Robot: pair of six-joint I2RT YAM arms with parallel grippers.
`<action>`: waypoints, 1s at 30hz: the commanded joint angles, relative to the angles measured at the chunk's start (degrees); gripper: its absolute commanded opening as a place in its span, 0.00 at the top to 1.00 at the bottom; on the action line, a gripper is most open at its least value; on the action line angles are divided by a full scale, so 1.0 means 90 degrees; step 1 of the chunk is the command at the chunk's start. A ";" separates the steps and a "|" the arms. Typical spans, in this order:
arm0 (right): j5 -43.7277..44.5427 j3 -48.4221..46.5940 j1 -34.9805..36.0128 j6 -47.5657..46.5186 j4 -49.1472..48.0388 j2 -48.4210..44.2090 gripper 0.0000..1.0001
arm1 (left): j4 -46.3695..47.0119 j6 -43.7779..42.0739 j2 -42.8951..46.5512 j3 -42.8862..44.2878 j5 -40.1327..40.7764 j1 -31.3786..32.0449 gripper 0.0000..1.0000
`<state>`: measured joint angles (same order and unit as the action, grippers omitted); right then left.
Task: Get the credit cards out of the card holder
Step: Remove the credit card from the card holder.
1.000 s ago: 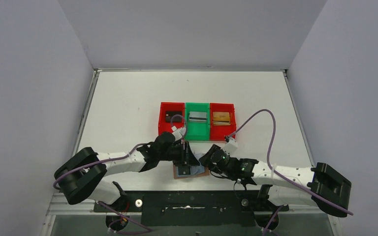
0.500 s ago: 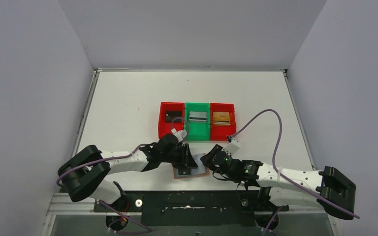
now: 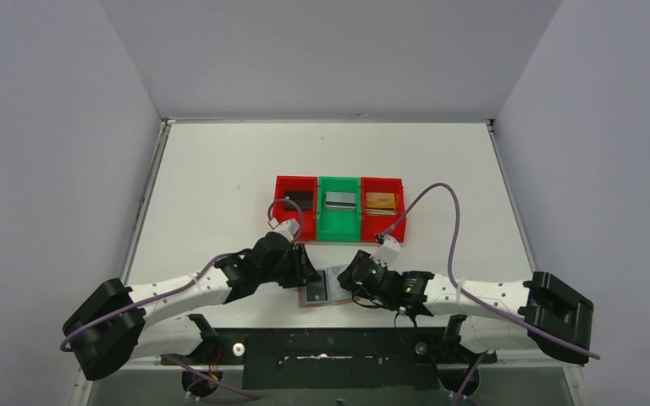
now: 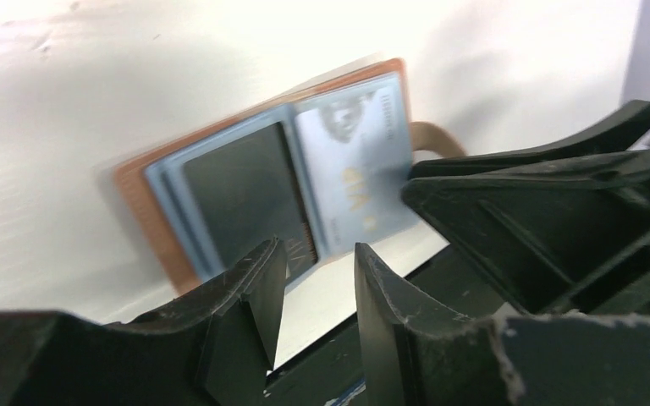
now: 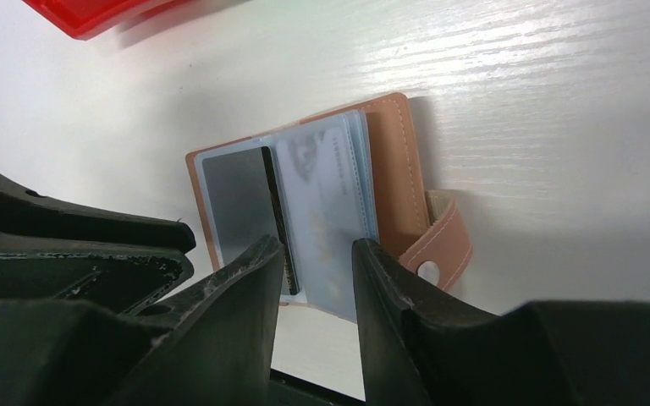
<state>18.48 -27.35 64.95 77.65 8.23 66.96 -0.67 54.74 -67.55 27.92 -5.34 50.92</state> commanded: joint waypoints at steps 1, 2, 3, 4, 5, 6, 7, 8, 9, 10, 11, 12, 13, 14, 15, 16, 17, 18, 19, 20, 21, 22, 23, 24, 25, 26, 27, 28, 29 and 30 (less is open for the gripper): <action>0.0029 -0.0349 0.0058 -0.0046 0.0037 0.0218 0.63 | -0.0164 -0.0100 0.0092 -0.0229 0.0071 -0.0071 0.65; 0.0053 -0.0408 0.0061 -0.0035 0.0138 0.0273 0.63 | -0.0123 -0.0105 0.0052 -0.0269 0.0011 -0.0076 0.65; 0.0112 -0.0480 0.0073 0.0004 0.0307 0.0325 0.62 | -0.0101 -0.0100 -0.0005 -0.0291 -0.0026 -0.0076 0.65; 0.0175 -0.0576 0.0080 0.0036 0.0492 0.0383 0.62 | -0.0095 -0.0121 -0.0085 -0.0294 -0.0068 -0.0076 0.65; 0.0230 -0.0654 0.0091 0.0035 0.0655 0.0425 0.61 | -0.0100 -0.0145 -0.0165 -0.0283 -0.0094 -0.0073 0.65; 0.0285 -0.0728 0.0108 0.0036 0.0809 0.0468 0.60 | -0.0109 -0.0169 -0.0244 -0.0267 -0.0120 -0.0074 0.65; 0.0328 -0.0792 0.0111 0.0035 0.0926 0.0504 0.60 | -0.0133 -0.0193 -0.0314 -0.0248 -0.0122 -0.0069 0.65; 0.0346 -0.0840 0.0114 0.0048 0.1031 0.0538 0.59 | -0.0156 -0.0216 -0.0370 -0.0220 -0.0099 -0.0071 0.65; 0.0357 -0.0871 0.0112 0.0062 0.1105 0.0568 0.59 | -0.0189 -0.0238 -0.0421 -0.0206 -0.0082 -0.0064 0.65; 0.0341 -0.0871 0.0112 0.0065 0.1135 0.0597 0.58 | -0.0227 -0.0253 -0.0456 -0.0185 -0.0064 -0.0070 0.66; 0.0297 -0.0869 0.0108 0.0065 0.1120 0.0636 0.58 | -0.0244 -0.0261 -0.0478 -0.0183 -0.0048 -0.0071 0.66; 0.0283 -0.0859 0.0109 0.0086 0.1133 0.0670 0.58 | -0.0264 -0.0276 -0.0496 -0.0183 -0.0042 -0.0066 0.67; 0.0293 -0.0865 0.0114 0.0116 0.1163 0.0699 0.58 | -0.0283 -0.0283 -0.0502 -0.0183 -0.0029 -0.0062 0.68; 0.0263 -0.0867 0.0117 0.0140 0.1168 0.0738 0.58 | -0.0295 -0.0288 -0.0505 -0.0183 -0.0022 -0.0070 0.68; 0.0239 -0.0867 0.0115 0.0142 0.1161 0.0777 0.58 | -0.0297 -0.0291 -0.0511 -0.0191 -0.0022 -0.0071 0.69; 0.0191 -0.0873 0.0112 0.0147 0.1136 0.0825 0.58 | -0.0297 -0.0285 -0.0512 -0.0206 -0.0014 -0.0066 0.69; 0.0119 -0.0876 0.0116 0.0095 0.1058 0.0888 0.58 | -0.0297 -0.0287 -0.0512 -0.0211 -0.0019 -0.0062 0.70; 0.0032 -0.0884 0.0104 0.0007 0.0963 0.0942 0.58 | -0.0297 -0.0293 -0.0521 -0.0212 -0.0019 -0.0064 0.70; -0.0037 -0.0914 0.0094 -0.0074 0.0863 0.1030 0.58 | -0.0290 -0.0298 -0.0530 -0.0205 -0.0024 -0.0068 0.70; -0.0097 -0.0957 0.0102 -0.0151 0.0792 0.1125 0.58 | -0.0295 -0.0301 -0.0532 -0.0195 -0.0030 -0.0065 0.70; -0.0146 -0.1037 0.0105 -0.0168 0.0799 0.1242 0.58 | -0.0298 -0.0297 -0.0532 -0.0185 -0.0023 -0.0066 0.70; -0.0154 -0.1135 0.0105 -0.0158 0.0906 0.1379 0.58 | -0.0306 -0.0296 -0.0524 -0.0176 -0.0007 -0.0063 0.70; -0.0118 -0.1268 0.0117 -0.0148 0.1091 0.1516 0.59 | -0.0307 -0.0298 -0.0522 -0.0160 0.0005 -0.0070 0.70; -0.0051 -0.1427 0.0154 -0.0163 0.1336 0.1684 0.59 | -0.0328 -0.0301 -0.0527 -0.0142 0.0007 -0.0063 0.70; 0.0012 -0.1603 0.0190 -0.0189 0.1546 0.1838 0.59 | -0.0342 -0.0306 -0.0531 -0.0121 0.0021 -0.0068 0.70; 0.0044 -0.1743 0.0232 -0.0217 0.1760 0.1994 0.57 | -0.0350 -0.0310 -0.0540 -0.0107 0.0031 -0.0068 0.70; 0.0069 -0.1875 0.0276 -0.0232 0.1914 0.2137 0.55 | -0.0355 -0.0314 -0.0541 -0.0096 0.0029 -0.0070 0.70; 0.0088 -0.1961 0.0328 -0.0243 0.1997 0.2245 0.52 | -0.0363 -0.0315 -0.0548 -0.0091 0.0034 -0.0071 0.70; 0.0077 -0.2007 0.0365 -0.0240 0.2020 0.2339 0.50 | -0.0365 -0.0320 -0.0551 -0.0086 0.0042 -0.0068 0.70; 0.0035 -0.2018 0.0393 -0.0285 0.1956 0.2407 0.50 | -0.0373 -0.0318 -0.0551 -0.0085 0.0052 -0.0067 0.70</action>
<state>18.70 -43.20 66.72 75.66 24.36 85.10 -3.05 53.25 -71.68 25.45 -5.80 50.46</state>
